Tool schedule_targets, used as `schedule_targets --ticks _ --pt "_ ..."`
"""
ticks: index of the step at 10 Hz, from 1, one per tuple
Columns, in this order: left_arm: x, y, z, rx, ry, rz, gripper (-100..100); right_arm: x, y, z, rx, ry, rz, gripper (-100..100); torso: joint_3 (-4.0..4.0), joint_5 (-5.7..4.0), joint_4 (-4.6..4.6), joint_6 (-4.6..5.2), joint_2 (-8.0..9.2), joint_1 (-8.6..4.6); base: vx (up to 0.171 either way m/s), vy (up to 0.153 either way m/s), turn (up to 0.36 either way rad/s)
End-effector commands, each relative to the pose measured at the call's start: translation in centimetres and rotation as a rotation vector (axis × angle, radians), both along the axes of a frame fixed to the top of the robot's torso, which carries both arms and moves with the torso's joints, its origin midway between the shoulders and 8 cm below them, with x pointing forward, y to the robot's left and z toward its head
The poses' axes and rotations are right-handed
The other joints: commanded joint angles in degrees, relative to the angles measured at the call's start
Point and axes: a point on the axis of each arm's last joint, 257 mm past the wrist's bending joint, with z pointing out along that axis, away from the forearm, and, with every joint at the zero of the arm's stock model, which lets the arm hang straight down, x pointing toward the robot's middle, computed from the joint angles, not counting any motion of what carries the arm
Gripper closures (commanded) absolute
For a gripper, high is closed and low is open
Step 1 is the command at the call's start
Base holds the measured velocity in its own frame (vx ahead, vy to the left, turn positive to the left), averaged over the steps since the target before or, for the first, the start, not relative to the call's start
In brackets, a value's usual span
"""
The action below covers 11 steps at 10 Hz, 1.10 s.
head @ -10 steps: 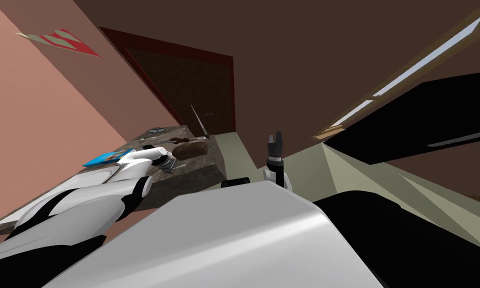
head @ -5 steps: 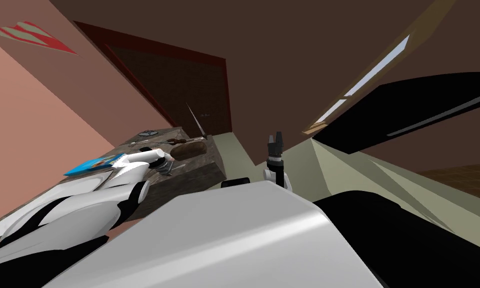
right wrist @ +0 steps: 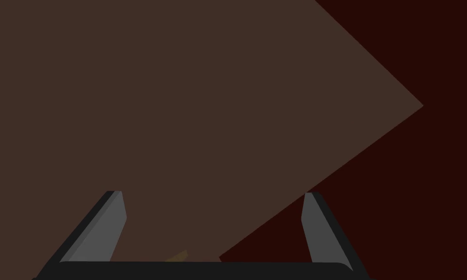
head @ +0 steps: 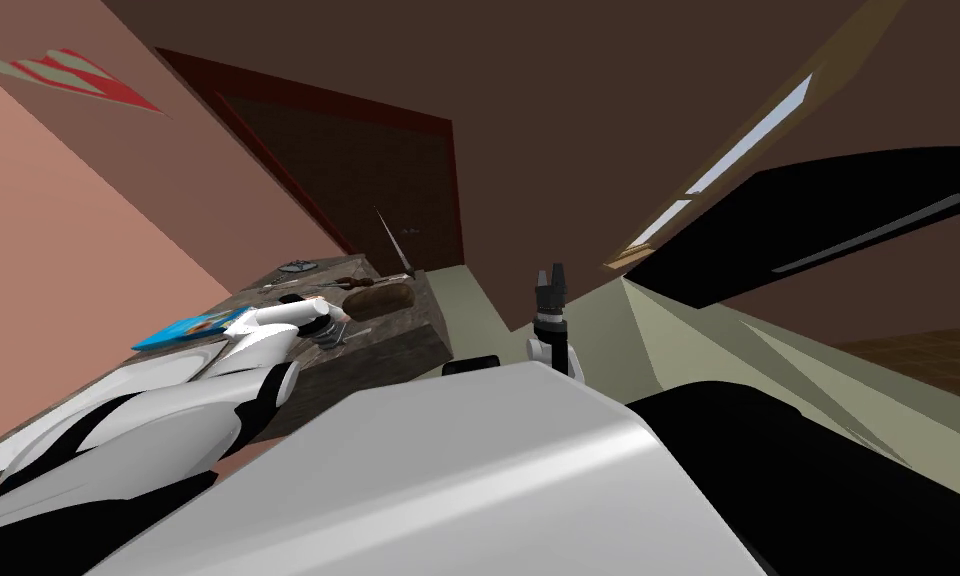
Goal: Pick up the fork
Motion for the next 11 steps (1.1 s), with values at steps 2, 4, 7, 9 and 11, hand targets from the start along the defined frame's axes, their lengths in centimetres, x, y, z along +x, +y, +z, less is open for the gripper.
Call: schedule_targets --ticks 2,4,7,9,11 --pt "0.7 -0.5 0.0 -0.002 -0.001 -0.032 100 0.0 0.0 0.0 0.0 0.0 0.0 0 0.0 0.0 0.0 0.0 0.0 0.0 0.033 -0.019 0.138" --pt "2.4 -1.3 0.4 -0.007 -0.003 -0.097 100 0.0 0.0 0.0 0.0 0.0 0.0 0 -0.18 -0.06 -0.06 -0.15 -0.34 -0.26 0.144 -0.102 0.41" --pt "4.0 -2.2 0.8 -0.008 -0.003 -0.17 100 0.0 0.0 0.0 0.0 0.0 0.0 0 -0.21 -0.06 -0.05 0.03 -0.4 -0.22 0.101 -0.068 0.209" --pt "5.5 -3.0 1.4 -0.007 -0.004 -0.242 100 0.0 0.0 0.0 0.0 0.0 0.0 0 -0.23 -0.08 -0.05 -0.11 -0.44 -0.22 0.135 -0.089 0.386" --pt "5.6 -3.0 1.4 -0.005 -0.004 -0.251 100 0.0 0.0 0.0 0.0 0.0 0.0 0 -0.19 -0.07 -0.04 0.08 -0.37 -0.32 0.05 -0.071 0.069"
